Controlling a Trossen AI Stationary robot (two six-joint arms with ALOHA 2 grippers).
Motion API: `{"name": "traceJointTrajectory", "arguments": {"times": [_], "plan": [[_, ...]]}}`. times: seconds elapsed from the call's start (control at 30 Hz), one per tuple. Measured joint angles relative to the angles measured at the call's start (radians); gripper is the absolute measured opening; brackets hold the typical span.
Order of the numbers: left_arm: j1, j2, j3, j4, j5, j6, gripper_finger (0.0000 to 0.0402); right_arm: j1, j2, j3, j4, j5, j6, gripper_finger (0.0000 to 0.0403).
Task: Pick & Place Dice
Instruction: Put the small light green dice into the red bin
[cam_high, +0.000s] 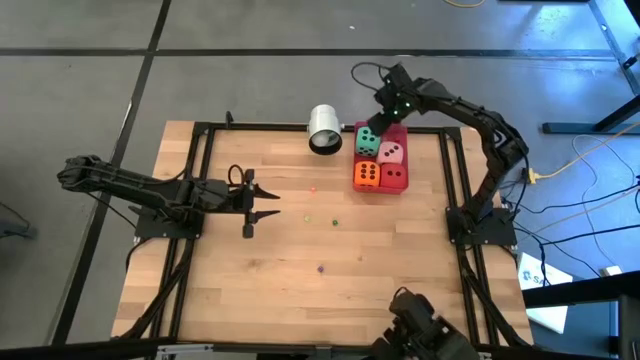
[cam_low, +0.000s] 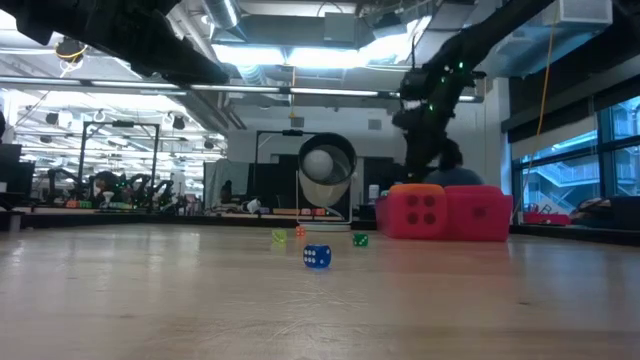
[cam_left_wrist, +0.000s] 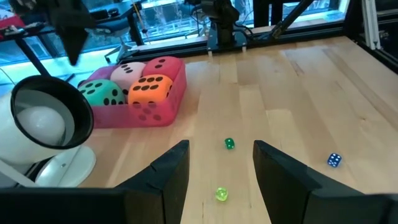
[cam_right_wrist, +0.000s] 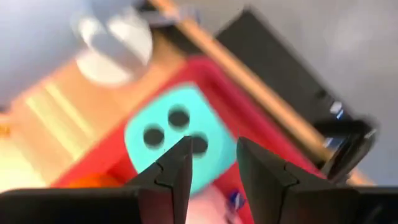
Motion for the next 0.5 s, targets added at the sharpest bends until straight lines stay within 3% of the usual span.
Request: {"name": "traceJointTrajectory", "arguments": {"times": [0.3,0.5], "plan": [[0.0,0.0,0.0,-0.042,0.001,-0.034,0.0171,0.046,-0.212,-0.004,0.242,0.017,0.0,0.0125],[-0.001,0.0,0.0,-0.075,0.041,-0.071,0.0171,0.089,-0.429,-0.151,0.428,-0.066,-0.001,0.0125]]}}
